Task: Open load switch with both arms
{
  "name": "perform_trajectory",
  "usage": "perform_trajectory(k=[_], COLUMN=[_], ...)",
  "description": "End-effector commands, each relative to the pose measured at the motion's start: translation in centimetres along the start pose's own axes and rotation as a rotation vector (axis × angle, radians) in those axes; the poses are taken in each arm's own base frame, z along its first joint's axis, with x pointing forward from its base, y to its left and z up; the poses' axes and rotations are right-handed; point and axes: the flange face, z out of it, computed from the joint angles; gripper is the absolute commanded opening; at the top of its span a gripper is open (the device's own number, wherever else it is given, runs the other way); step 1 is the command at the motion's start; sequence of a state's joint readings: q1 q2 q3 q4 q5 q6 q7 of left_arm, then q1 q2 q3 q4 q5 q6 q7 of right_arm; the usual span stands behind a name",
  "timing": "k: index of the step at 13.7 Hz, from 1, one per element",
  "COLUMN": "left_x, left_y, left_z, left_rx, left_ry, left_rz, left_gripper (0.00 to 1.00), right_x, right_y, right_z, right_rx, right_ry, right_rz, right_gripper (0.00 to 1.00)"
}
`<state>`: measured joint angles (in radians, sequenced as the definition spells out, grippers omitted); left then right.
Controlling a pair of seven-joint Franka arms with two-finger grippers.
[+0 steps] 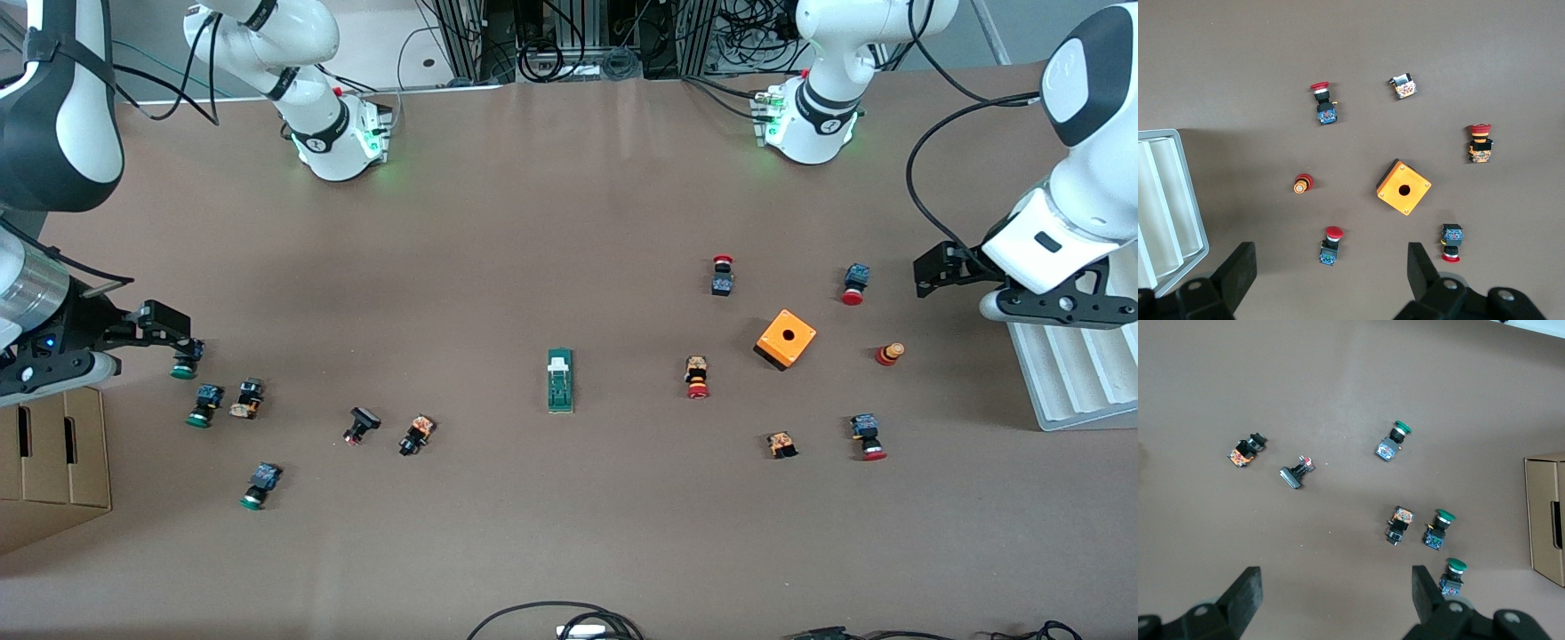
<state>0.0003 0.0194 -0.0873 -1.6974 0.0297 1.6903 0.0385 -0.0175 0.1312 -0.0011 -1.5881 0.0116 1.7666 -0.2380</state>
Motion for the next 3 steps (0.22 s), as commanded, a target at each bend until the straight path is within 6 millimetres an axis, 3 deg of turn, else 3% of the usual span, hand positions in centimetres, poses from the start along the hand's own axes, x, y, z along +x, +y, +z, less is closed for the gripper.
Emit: perform_trajectory(k=[1, 3], left_x=[0.18, 0.18], left_y=[-0.06, -0.15], left_z=[-0.26, -0.26], left_rx=[-0.004, -0.004], left_ry=[0.001, 0.001], left_rz=[0.010, 0.010], left_gripper=[1.00, 1.00], right_x=[-0.31, -0.31], right_y=[1.32, 1.32], right_z=[-0.31, -0.31], right_rx=[-0.022, -0.022], right_ry=[-0.013, -0.013], right_rz=[0.023, 0.023], right_gripper=[1.00, 1.00])
